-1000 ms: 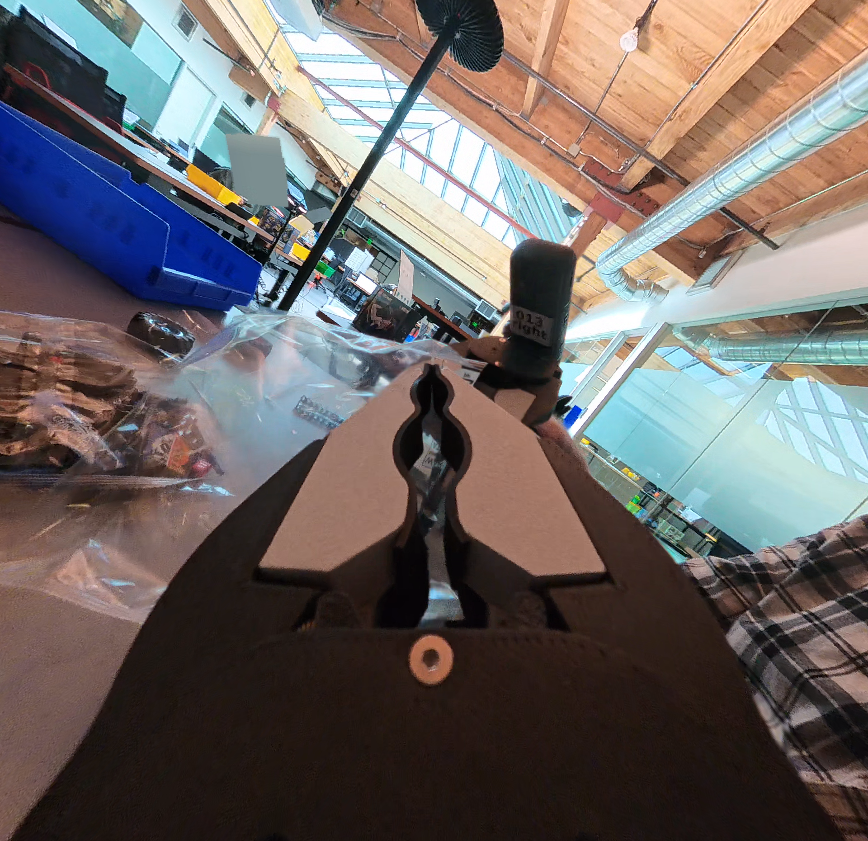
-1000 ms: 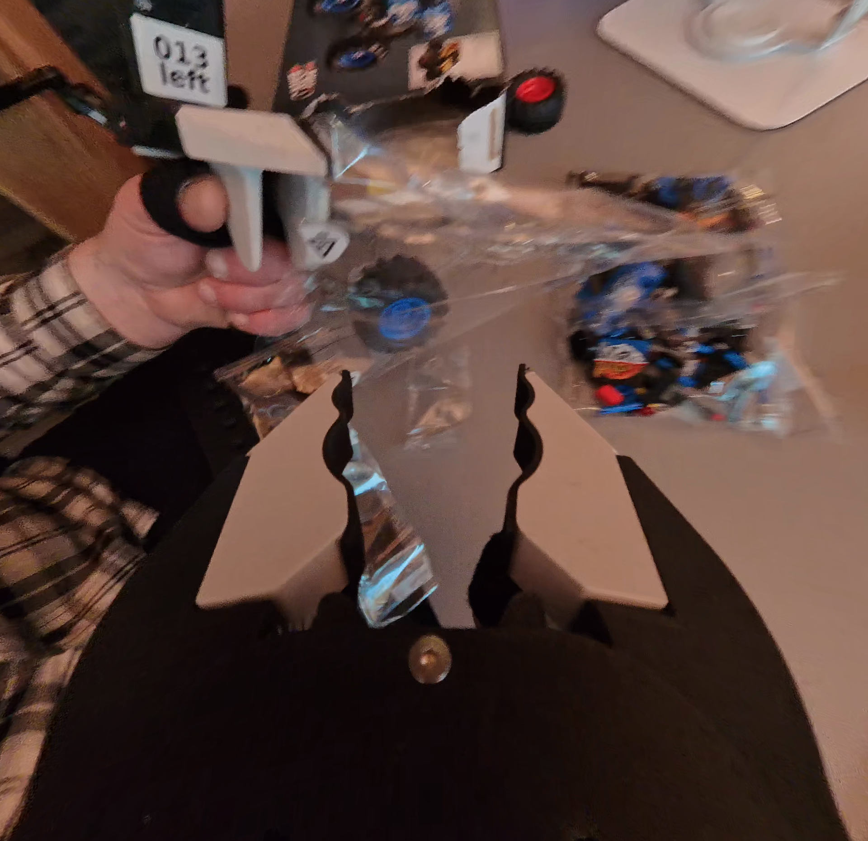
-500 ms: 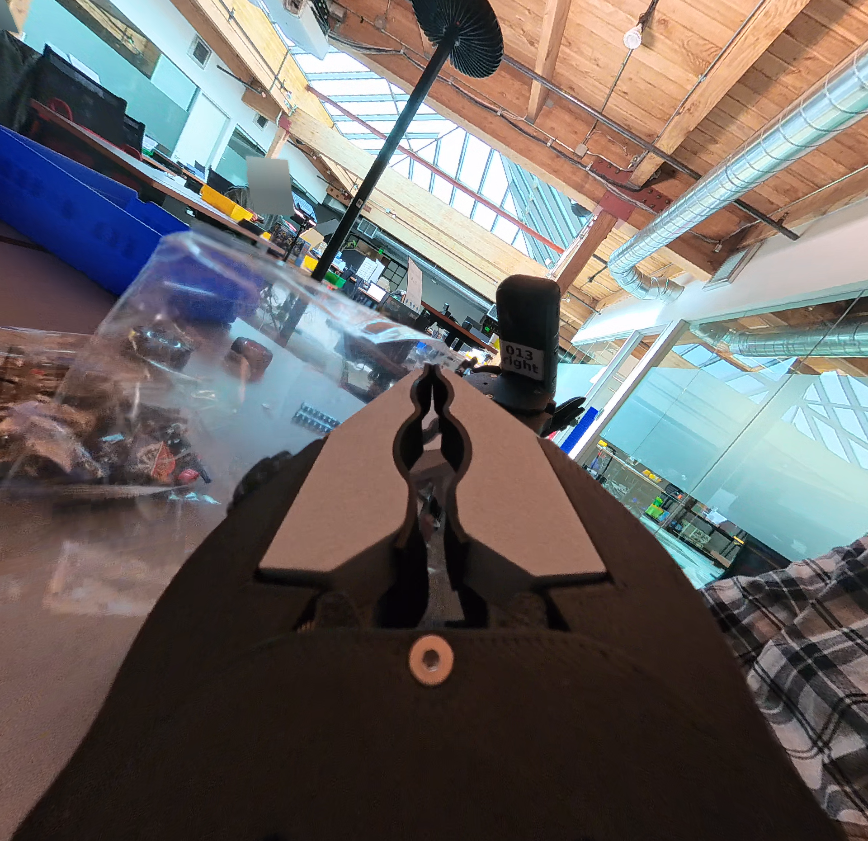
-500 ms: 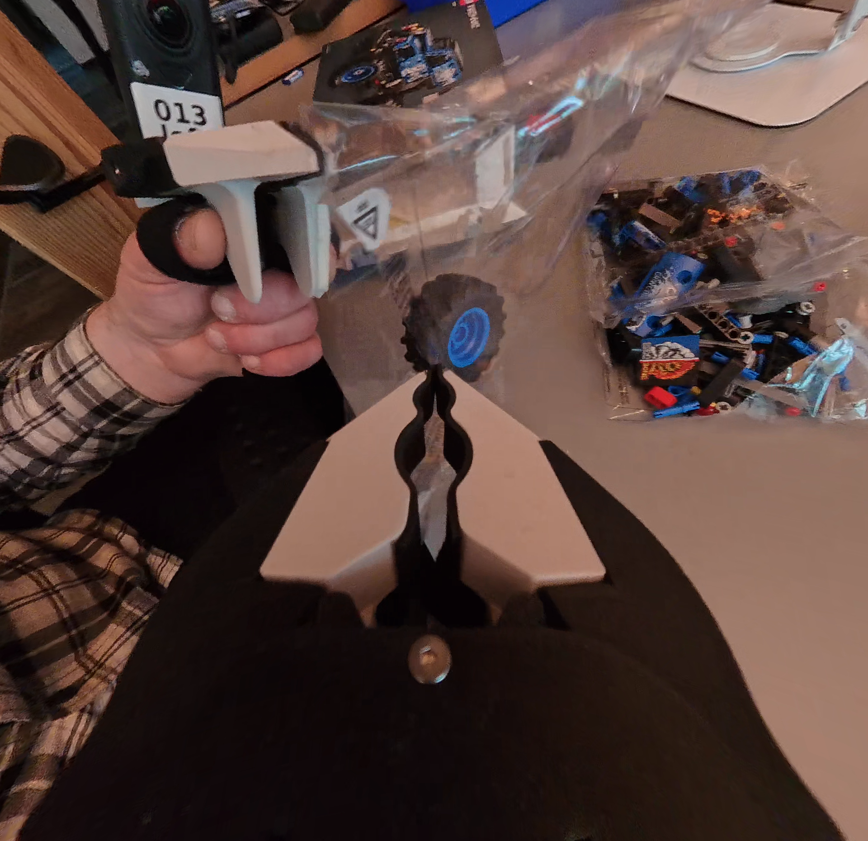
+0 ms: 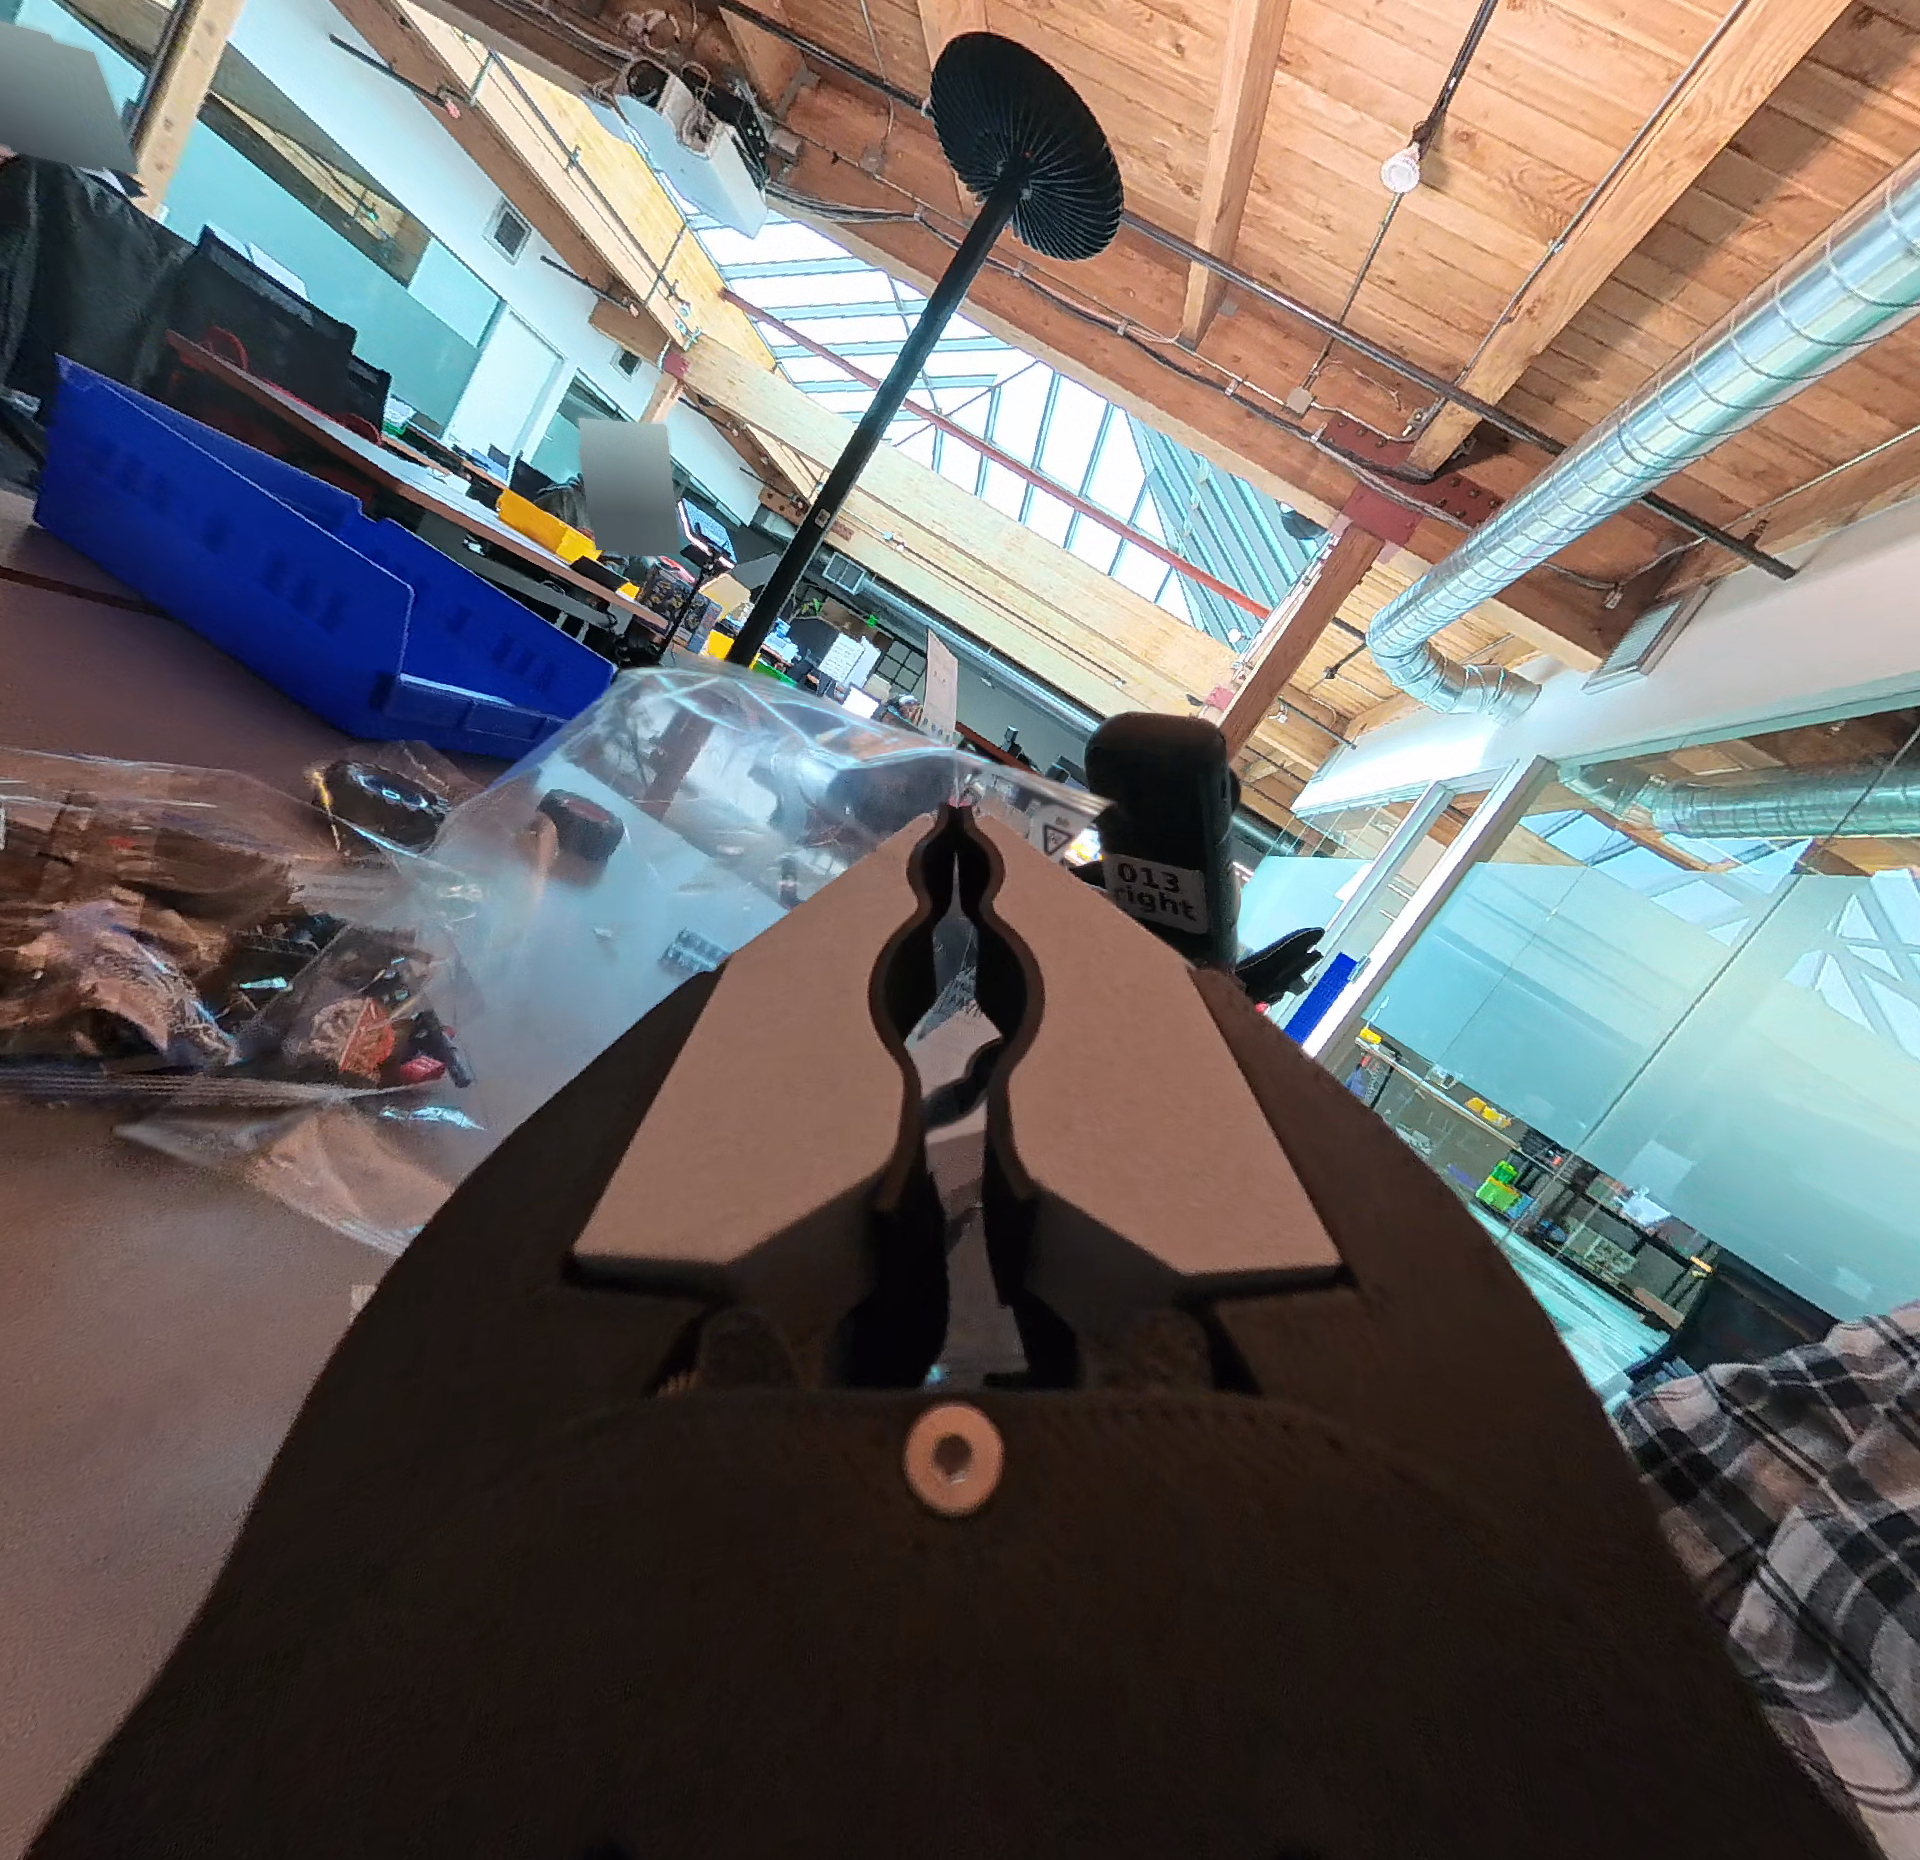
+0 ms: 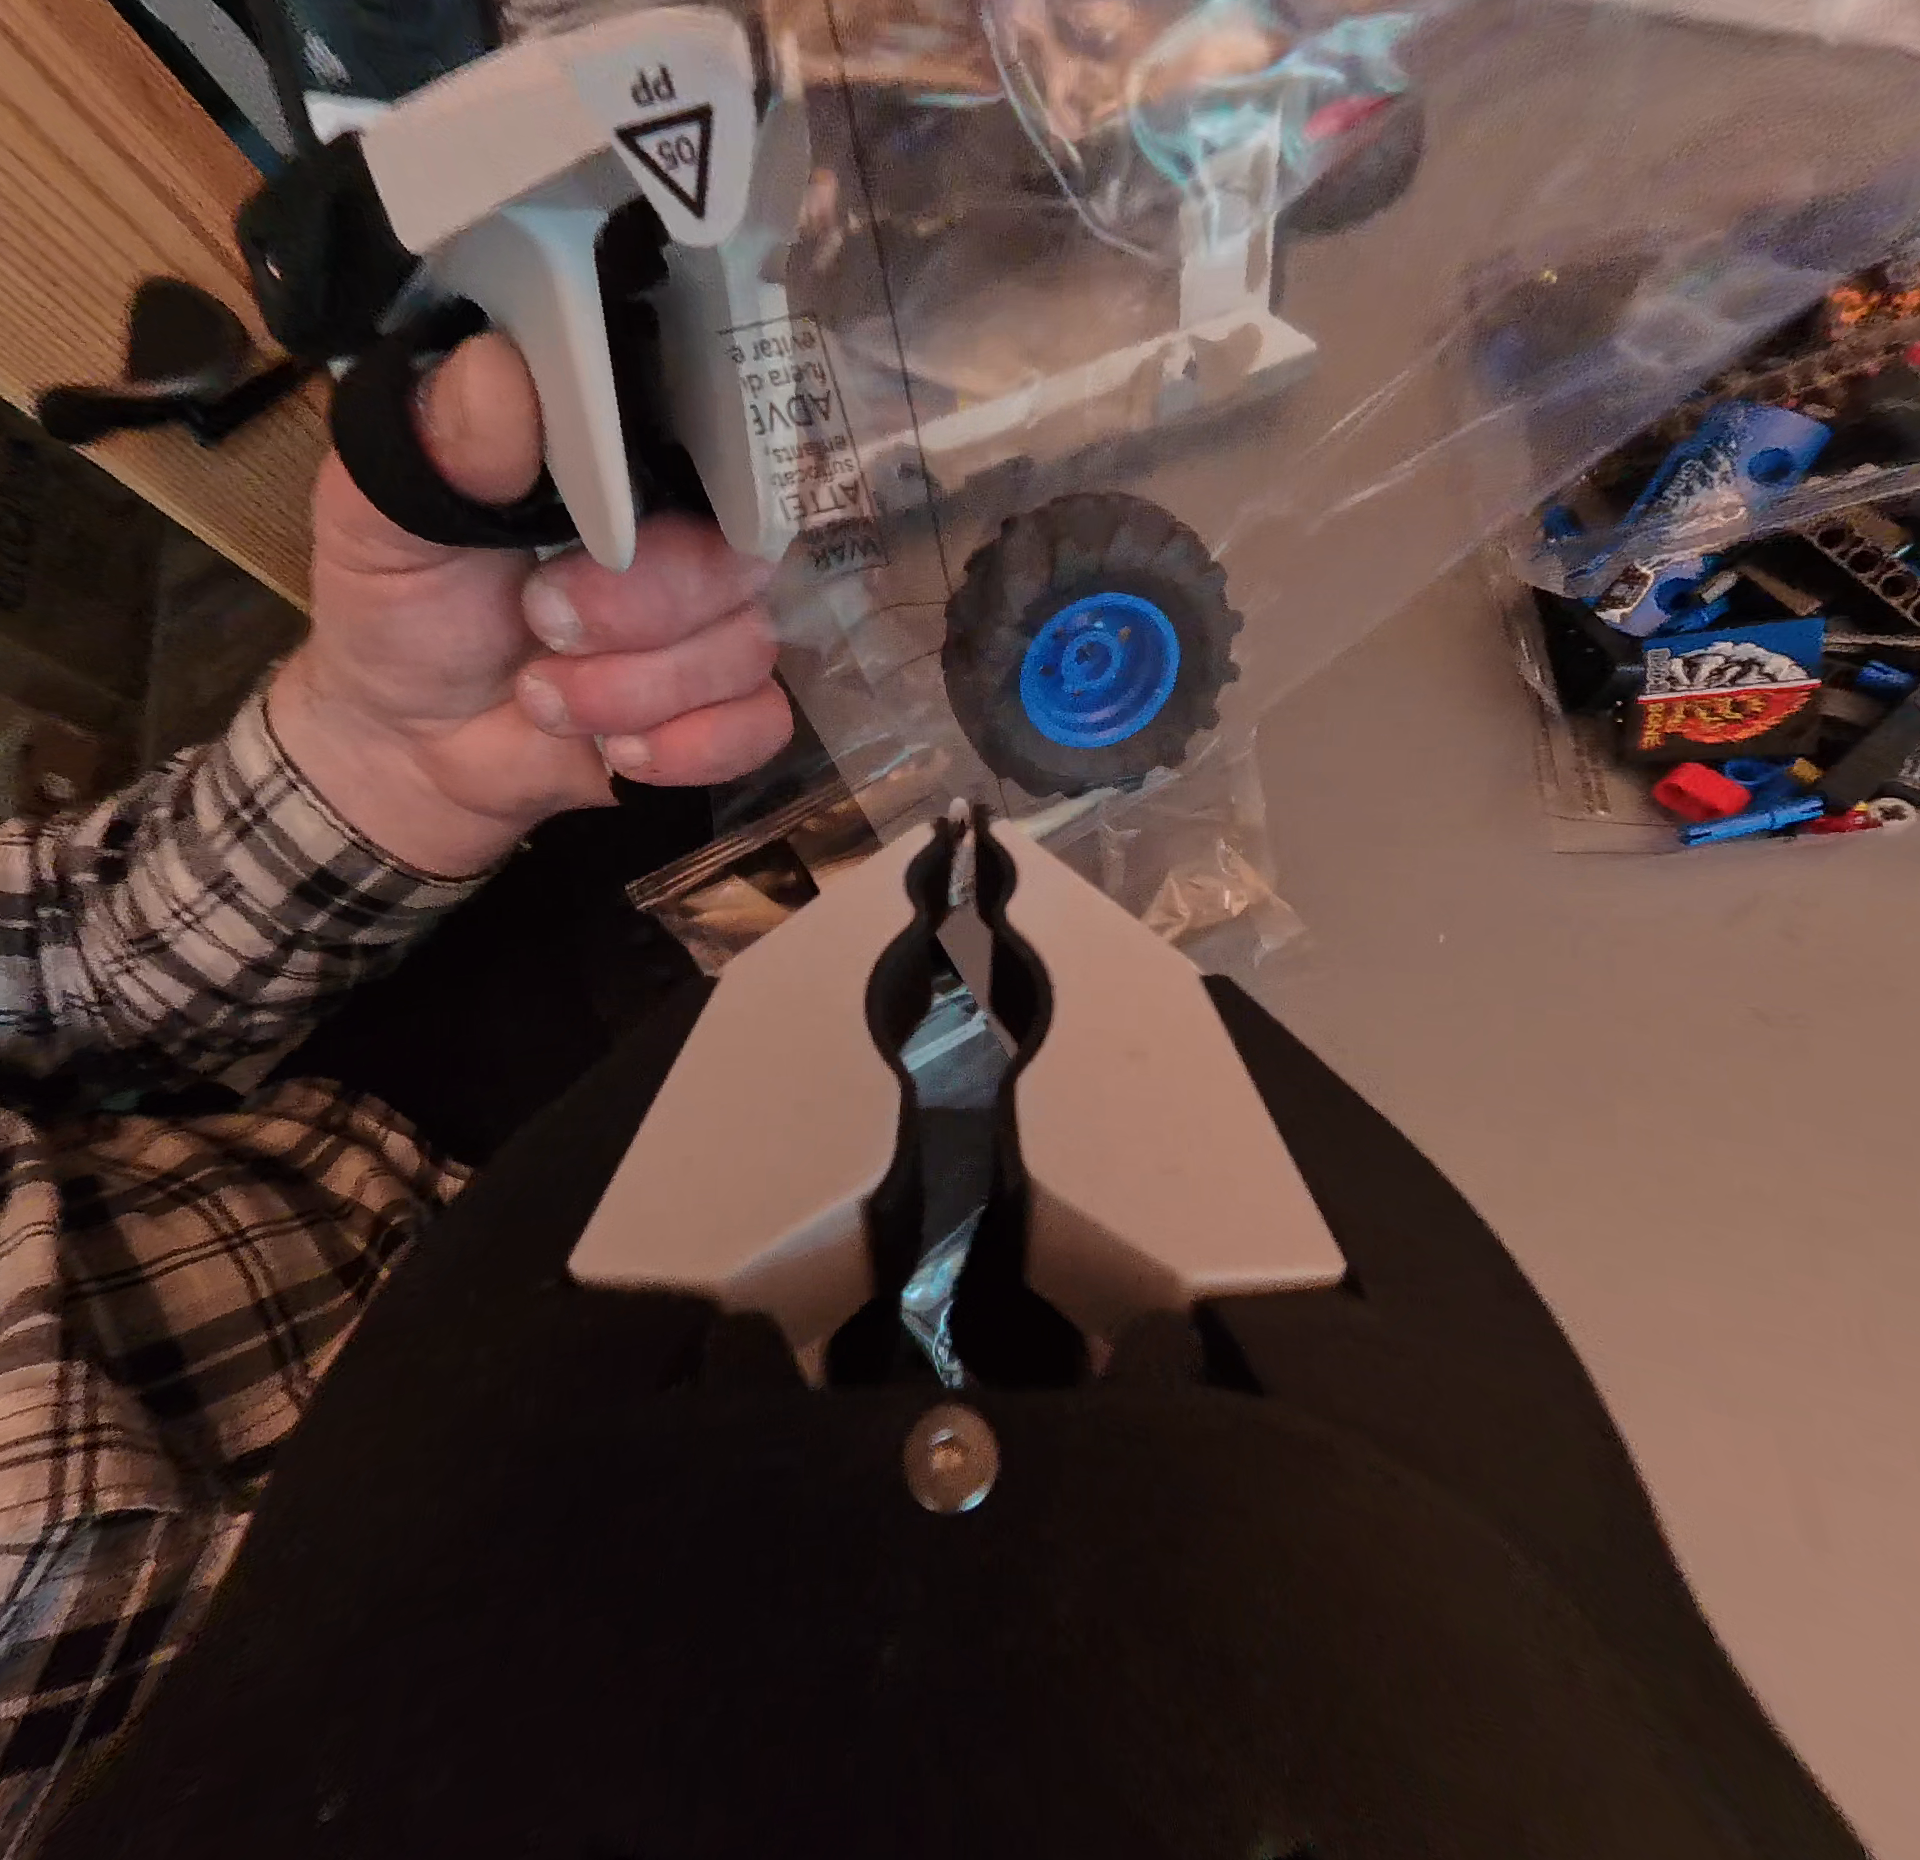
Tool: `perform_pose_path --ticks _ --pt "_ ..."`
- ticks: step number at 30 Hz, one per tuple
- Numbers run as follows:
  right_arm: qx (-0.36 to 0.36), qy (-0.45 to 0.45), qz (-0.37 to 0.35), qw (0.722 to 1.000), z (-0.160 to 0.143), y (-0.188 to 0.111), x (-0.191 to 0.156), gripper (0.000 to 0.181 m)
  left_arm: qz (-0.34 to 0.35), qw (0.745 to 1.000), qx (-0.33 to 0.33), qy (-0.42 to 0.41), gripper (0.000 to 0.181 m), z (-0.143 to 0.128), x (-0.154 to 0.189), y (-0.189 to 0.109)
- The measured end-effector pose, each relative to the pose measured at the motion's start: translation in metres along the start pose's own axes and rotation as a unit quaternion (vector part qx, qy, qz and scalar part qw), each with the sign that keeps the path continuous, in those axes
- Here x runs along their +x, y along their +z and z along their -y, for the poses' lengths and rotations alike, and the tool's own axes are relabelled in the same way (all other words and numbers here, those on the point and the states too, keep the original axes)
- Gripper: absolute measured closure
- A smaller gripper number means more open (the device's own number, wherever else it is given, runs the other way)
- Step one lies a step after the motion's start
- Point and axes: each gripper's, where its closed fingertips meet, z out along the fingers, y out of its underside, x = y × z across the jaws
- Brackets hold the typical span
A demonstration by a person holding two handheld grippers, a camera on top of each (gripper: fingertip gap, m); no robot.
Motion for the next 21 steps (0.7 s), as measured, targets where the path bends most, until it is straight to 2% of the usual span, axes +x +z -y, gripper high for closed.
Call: perform_pose_path --ticks 7,10,12,14,15,17,18,20,21 --pt "-0.025 -0.021 -0.013 0.999 0.003 -0.011 0.01 0.181 0.014 1.0 0.007 0.011 0.181 0.006 0.0 -0.011" --pt "-0.054 -0.057 -0.03 0.996 0.022 -0.029 0.015 0.181 0.038 0.999 -0.001 0.026 0.181 0.008 -0.003 -0.02" --pt "-0.099 -0.1 -0.051 0.989 0.036 -0.044 0.017 0.181 0.036 0.999 0.001 0.023 0.181 0.011 0.002 -0.024" --pt "-0.096 -0.136 -0.069 0.984 0.069 -0.061 0.015 0.181 0.047 0.998 0.0 0.035 0.181 0.015 0.006 -0.027" --pt "-0.106 -0.14 -0.057 0.983 0.078 -0.06 0.011 0.181 0.068 0.997 -0.007 0.047 0.181 0.014 0.001 -0.028" --pt "-0.221 -0.154 -0.059 0.961 0.059 -0.046 0.025 0.181 0.066 0.997 -0.017 0.023 0.181 0.01 -0.003 -0.027" --pt "-0.243 -0.158 -0.06 0.955 0.059 -0.043 0.029 0.181 0.062 0.998 -0.012 0.014 0.181 0.011 0.001 -0.028" --pt "-0.206 -0.164 -0.041 0.964 0.084 -0.043 0.017 0.181 0.081 0.996 -0.021 0.035 0.181 0.008 -0.001 -0.032" --pt "-0.217 -0.169 -0.044 0.96 0.086 -0.041 0.019 0.181 0.076 0.997 -0.014 0.019 0.181 0.009 -0.001 -0.035"
